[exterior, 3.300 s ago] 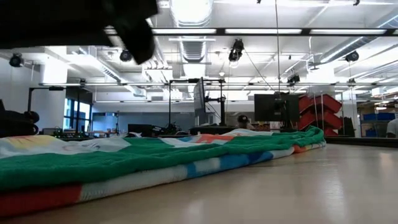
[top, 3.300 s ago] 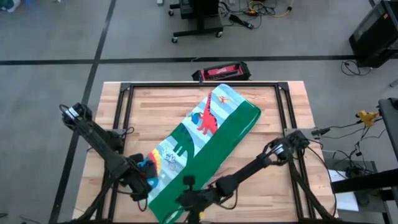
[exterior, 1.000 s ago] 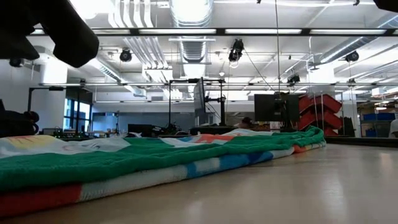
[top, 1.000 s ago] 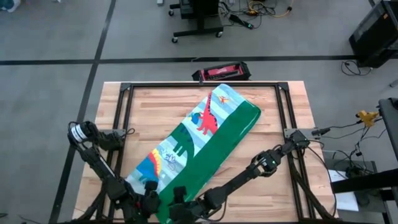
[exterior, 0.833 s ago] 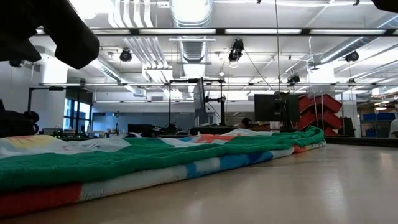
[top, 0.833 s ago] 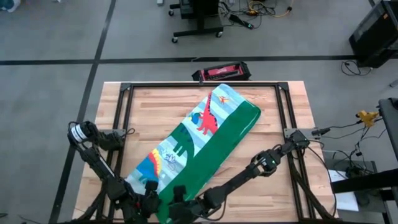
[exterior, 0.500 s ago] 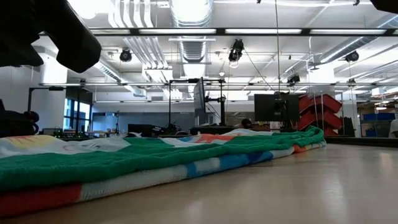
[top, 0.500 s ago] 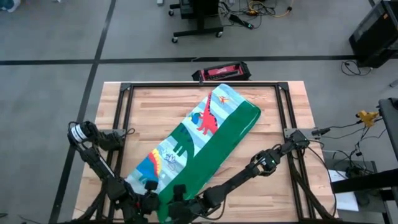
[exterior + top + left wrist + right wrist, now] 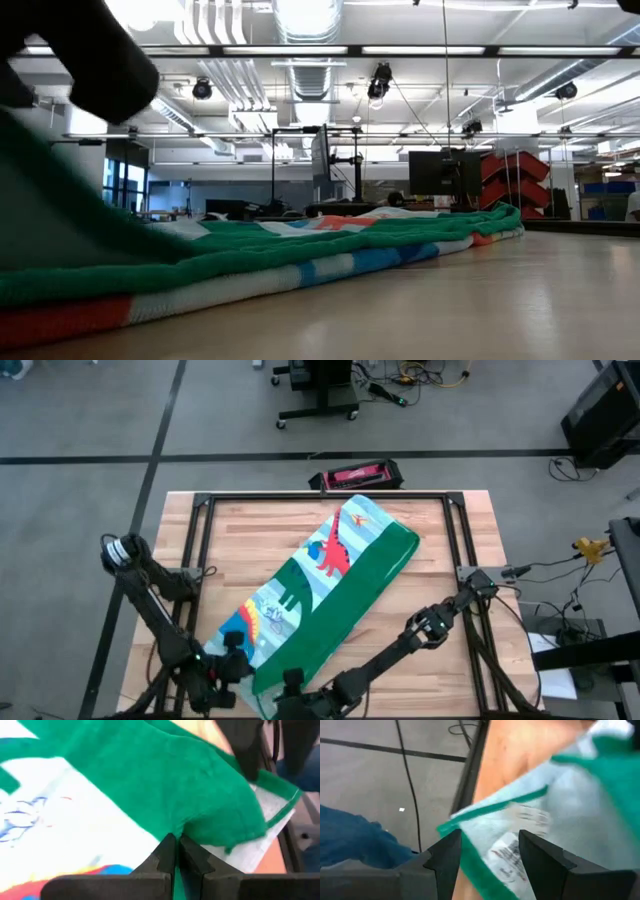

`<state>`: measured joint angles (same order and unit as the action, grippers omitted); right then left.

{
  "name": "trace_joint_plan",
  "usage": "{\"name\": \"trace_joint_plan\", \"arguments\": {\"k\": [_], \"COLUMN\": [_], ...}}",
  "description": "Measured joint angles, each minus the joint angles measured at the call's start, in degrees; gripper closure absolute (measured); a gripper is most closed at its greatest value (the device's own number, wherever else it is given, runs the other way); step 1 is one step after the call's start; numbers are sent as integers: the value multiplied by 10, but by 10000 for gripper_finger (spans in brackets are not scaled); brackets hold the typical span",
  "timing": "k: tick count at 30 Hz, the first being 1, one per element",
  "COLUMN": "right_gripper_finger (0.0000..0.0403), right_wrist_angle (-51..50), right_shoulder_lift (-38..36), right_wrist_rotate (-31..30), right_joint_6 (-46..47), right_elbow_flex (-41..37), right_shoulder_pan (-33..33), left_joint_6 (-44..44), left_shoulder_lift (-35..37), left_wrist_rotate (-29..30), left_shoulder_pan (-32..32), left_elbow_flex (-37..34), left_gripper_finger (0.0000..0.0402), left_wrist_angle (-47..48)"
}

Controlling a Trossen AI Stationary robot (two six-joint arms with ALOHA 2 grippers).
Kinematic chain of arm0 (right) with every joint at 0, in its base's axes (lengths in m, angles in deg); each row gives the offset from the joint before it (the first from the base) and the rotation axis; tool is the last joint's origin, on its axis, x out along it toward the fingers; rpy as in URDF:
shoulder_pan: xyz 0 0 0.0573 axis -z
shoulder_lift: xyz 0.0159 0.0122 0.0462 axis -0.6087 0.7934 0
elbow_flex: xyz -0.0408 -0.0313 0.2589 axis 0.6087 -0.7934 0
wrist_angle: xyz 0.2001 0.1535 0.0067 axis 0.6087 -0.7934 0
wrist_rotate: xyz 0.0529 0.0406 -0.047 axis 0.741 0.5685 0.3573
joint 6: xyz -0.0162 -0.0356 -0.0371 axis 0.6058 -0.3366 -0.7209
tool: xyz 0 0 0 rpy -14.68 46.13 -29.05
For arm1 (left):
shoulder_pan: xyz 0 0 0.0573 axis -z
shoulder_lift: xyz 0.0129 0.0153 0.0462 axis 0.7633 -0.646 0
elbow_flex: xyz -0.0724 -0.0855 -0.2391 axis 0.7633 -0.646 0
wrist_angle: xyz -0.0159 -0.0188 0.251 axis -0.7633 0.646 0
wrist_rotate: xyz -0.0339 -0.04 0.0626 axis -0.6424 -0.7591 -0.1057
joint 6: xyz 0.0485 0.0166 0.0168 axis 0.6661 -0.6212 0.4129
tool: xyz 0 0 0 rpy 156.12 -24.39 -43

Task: Roll towel
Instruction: Fold the multi-color dinosaur print towel

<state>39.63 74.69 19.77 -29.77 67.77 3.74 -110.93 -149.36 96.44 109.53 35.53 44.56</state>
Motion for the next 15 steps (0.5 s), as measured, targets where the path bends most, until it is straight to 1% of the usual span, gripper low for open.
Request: {"name": "trace_joint_plan", "arguments": {"k": [4,7,10,15], "right_gripper_finger": [246,268,304,377], "right_wrist_angle": [27,48,64,95], "right_shoulder_lift": [2,8,24,31], "right_wrist_rotate": [-4,4,7,7], "right_joint_6": [-1,-6,-4,-9], "right_elbow_flex": [-1,-1,-1,-1], "right_shoulder_pan": [3,9,20,31], "left_joint_6": [8,11,23,26], "left_shoulder_lift": [34,42,43,42], "left_wrist_rotate": [-3,-3,7,19], "left_shoulder_pan": [0,-1,-2,-7], "left_elbow_flex": [0,0,0,0], "left_gripper_finger": [401,401,401,401], "left_wrist_angle": [-4,-2,-2,21]}}
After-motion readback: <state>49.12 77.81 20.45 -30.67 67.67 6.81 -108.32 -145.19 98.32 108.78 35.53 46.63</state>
